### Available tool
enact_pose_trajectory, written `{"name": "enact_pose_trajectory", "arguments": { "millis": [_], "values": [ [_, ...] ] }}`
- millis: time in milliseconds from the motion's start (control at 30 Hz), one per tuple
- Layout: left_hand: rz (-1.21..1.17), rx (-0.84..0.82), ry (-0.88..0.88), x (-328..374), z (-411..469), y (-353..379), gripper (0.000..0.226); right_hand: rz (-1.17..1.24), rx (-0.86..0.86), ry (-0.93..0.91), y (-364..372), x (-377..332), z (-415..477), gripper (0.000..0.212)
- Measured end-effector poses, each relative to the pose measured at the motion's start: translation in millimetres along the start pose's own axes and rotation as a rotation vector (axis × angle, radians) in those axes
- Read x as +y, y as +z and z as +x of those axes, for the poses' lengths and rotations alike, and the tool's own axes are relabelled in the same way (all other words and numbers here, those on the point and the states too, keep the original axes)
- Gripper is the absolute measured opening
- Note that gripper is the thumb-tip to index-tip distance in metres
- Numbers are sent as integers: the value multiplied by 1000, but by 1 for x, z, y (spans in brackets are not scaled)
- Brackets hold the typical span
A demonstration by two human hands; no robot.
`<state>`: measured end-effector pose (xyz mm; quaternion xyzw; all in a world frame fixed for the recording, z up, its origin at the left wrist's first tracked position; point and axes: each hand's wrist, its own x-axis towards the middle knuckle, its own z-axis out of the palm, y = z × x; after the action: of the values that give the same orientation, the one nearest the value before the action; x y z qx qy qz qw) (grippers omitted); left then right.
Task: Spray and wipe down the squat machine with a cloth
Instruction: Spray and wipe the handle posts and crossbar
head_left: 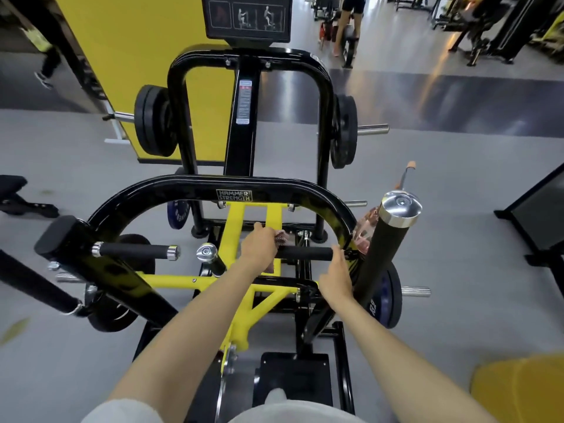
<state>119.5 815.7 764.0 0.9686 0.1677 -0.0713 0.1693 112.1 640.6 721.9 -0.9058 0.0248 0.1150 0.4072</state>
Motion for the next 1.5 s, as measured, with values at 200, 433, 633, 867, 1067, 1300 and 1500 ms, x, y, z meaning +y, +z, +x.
{"name": "enact_pose_trajectory", "arguments": {
  "millis": [200, 433, 633, 867, 1067, 1300, 1500],
  "values": [
    [-130, 241, -47, -17, -8, -4, 34, 100, -5, 50, -2, -1, 3, 81],
    [-220, 233, -73, -8, -13, 20, 37, 175, -9, 55, -2, -1, 0, 89],
    [-286, 217, -45, 42, -26, 43, 43, 218, -36, 53, -5, -4, -4, 97],
    [-414, 49, 6, 89, -11, 50, 42, 337, 17, 58, -13, -13, -12, 66],
    [-614, -215, 35, 108, 12, 34, 19, 431, 90, 109, -14, -16, -14, 48],
    [-589, -235, -117, 110, 61, 27, 16, 261, -6, 128, -4, -5, -1, 93],
    [-96, -274, 166, 120, 49, 38, 22, 292, -27, 112, -9, -10, -2, 81]
  ]
}}
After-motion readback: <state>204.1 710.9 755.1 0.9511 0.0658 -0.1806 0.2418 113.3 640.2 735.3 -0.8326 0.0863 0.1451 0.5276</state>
